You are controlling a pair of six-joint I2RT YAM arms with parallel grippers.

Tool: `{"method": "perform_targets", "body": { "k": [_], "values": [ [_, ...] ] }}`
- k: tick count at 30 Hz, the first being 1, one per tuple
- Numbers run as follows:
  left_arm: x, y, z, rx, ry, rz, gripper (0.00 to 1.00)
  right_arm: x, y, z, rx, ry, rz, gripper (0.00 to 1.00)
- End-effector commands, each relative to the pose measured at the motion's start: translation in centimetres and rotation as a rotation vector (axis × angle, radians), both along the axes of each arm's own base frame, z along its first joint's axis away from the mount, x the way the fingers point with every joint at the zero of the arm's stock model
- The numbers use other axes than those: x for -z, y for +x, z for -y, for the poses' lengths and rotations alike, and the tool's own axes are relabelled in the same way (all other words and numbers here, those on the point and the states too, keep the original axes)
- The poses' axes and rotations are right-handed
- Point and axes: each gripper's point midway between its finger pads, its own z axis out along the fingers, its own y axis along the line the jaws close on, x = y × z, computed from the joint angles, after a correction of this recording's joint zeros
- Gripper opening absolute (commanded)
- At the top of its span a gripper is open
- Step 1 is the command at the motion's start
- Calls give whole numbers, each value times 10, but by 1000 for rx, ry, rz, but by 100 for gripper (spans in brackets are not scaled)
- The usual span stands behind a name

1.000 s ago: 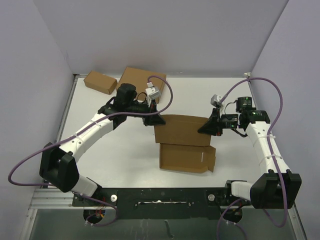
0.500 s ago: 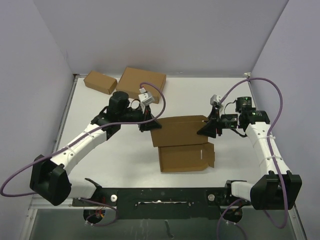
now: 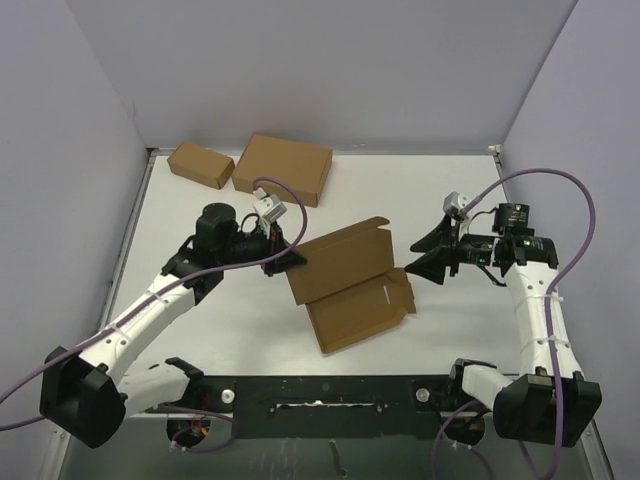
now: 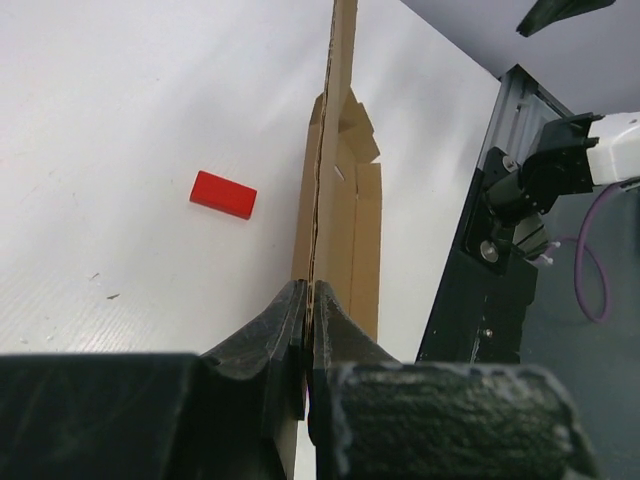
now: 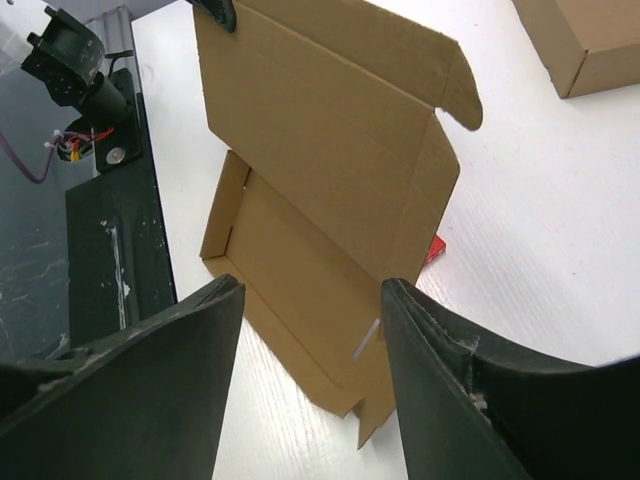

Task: Fold the paper box

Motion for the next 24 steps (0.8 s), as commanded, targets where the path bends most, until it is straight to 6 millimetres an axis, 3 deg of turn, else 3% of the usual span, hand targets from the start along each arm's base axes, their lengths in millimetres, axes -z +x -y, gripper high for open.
{"method": "perform_targets", "body": {
  "k": [1, 24],
  "values": [
    [-27, 3, -5, -58, -64, 68, 0, -12, -6, 0, -2, 50, 54, 59],
    [-21, -6, -25, -138, -72, -12, 0, 21, 9, 22, 152, -17, 15, 66]
  ]
}}
